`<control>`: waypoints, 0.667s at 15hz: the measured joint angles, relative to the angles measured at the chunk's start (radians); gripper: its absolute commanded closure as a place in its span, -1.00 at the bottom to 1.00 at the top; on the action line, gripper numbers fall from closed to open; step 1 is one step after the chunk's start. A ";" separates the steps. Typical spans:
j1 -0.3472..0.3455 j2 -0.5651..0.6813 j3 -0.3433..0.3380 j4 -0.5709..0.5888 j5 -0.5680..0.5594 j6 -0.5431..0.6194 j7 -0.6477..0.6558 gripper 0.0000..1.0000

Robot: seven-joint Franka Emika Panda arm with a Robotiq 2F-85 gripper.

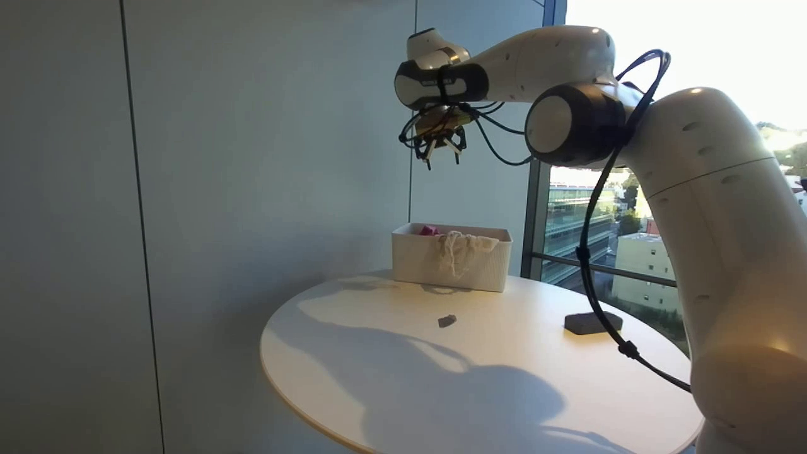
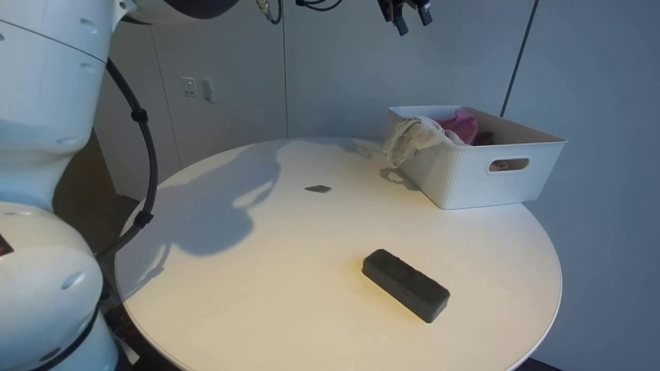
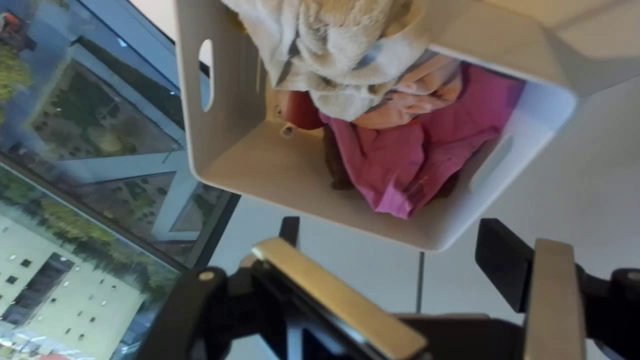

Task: Use the white towel to clean the table, then put the towel in the basket

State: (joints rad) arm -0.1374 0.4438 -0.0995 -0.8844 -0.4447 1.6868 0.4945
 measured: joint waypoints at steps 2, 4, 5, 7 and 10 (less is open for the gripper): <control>0.002 -0.062 0.045 -0.080 0.065 0.005 -0.017 -1.00; 0.001 -0.129 0.081 -0.178 0.146 0.005 -0.038 -1.00; 0.000 -0.159 0.093 -0.230 0.190 0.005 -0.052 -1.00; -0.004 -0.206 0.109 -0.334 0.276 0.005 -0.089 -1.00; -0.010 -0.262 0.119 -0.497 0.406 0.005 -0.165 -1.00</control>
State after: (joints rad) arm -0.1470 0.1823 0.0193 -1.3816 -0.0391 1.6916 0.3298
